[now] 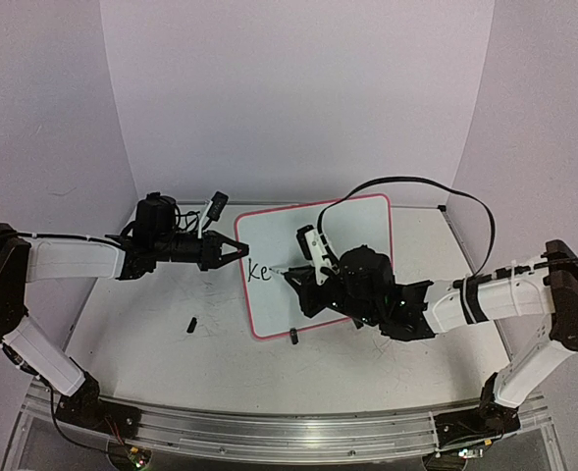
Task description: Write a sentence on the whiteboard
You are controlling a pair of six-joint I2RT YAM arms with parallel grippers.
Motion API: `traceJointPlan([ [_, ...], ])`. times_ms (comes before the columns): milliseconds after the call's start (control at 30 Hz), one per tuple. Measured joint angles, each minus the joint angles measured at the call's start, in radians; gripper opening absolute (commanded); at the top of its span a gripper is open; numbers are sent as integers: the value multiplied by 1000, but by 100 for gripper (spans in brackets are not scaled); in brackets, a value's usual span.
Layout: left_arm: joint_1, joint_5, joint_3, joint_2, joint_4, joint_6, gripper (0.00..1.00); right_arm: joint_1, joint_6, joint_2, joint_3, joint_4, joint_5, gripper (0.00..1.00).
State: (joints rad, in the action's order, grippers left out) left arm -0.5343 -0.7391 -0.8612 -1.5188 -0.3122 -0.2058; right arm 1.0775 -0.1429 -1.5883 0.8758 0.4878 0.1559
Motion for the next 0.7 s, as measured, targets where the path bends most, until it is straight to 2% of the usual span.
traceJointPlan([
  [700,0,0,0,0,0,0,0,0,-7,-33,21,-33,28,0],
])
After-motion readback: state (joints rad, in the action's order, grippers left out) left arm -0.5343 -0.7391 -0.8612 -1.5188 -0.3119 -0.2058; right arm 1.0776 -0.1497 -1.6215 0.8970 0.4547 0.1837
